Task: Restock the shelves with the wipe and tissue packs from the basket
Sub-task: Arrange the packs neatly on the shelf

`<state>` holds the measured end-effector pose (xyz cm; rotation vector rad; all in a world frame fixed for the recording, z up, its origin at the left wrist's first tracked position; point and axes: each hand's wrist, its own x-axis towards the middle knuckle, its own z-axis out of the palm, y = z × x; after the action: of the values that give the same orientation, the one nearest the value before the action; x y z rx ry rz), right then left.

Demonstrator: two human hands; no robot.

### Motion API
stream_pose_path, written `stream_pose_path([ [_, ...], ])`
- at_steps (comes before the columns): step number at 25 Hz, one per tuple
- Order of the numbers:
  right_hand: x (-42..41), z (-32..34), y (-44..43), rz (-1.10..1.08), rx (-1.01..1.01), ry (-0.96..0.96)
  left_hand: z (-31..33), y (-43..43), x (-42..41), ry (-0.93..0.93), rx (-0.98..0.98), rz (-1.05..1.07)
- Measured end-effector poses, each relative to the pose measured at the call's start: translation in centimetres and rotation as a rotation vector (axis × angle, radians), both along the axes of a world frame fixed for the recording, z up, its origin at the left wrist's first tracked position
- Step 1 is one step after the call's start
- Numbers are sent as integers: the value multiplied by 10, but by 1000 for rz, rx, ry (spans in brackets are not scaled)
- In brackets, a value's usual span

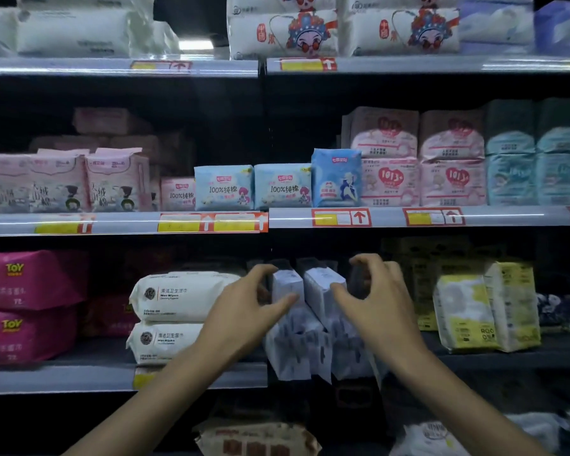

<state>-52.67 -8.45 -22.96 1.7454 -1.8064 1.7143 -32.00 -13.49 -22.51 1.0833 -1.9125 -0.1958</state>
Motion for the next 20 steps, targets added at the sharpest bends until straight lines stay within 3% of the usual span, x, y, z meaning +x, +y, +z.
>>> stream_pose_path([
  [3, -15, 2, -26, 128, 269, 8, -1, -8, -29, -40, 59, 48],
  [6, -35, -5, -35, 221, 284, -40, -16, -16, -37, 49, 108, 97],
  [10, -85, -33, -32, 123, 226, -303, -62, -7, -36, 42, 141, 224],
  [14, -106, -74, -36, 325, 408, -613, -89, -1, -37, 80, 171, 207],
  [20, -76, -81, -33, 374, 353, -505, -102, -9, -34, 130, 30, 242],
])
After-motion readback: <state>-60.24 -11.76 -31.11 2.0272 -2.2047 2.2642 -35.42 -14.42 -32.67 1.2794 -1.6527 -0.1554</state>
